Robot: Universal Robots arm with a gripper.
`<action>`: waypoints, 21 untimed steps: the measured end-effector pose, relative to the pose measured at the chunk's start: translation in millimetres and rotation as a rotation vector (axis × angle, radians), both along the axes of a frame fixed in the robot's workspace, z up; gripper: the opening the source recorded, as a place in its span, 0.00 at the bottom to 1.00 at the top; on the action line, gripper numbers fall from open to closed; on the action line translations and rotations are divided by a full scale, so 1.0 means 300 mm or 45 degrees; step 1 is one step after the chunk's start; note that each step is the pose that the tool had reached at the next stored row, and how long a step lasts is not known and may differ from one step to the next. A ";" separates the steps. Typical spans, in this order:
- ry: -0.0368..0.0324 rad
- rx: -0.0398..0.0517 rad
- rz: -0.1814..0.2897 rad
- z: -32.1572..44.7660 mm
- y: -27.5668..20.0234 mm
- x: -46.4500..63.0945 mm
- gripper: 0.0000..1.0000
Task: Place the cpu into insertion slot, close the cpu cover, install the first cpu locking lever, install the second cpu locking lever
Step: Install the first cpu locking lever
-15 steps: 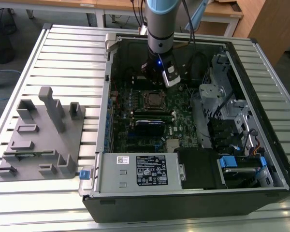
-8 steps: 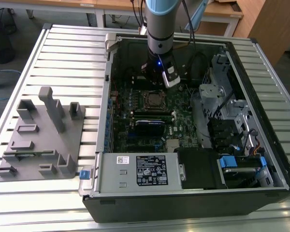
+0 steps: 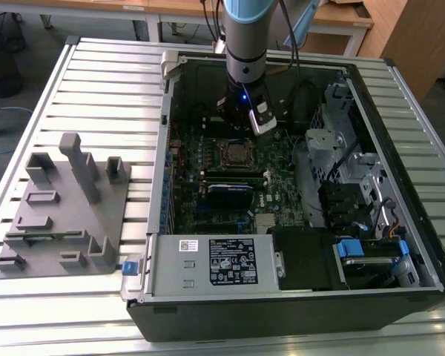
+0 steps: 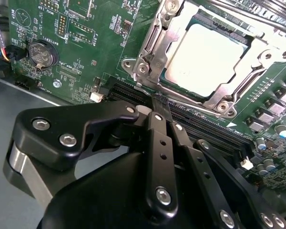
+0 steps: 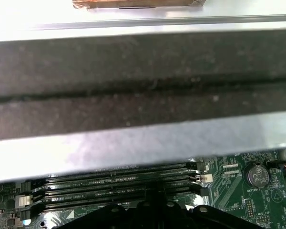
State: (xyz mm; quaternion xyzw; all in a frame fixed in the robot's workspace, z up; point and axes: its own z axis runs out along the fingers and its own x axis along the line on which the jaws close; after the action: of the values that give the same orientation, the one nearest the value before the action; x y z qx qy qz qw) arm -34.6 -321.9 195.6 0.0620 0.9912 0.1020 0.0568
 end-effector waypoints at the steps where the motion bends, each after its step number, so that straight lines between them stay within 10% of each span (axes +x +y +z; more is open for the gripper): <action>1: -0.0002 0.002 -0.002 0.001 0.000 0.000 0.11; 21: -0.0133 0.018 -0.033 0.000 0.001 -0.011 0.11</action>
State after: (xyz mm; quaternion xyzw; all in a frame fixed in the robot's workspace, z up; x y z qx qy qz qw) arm -37.9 -321.6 195.7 0.0746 0.9893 0.1085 0.0629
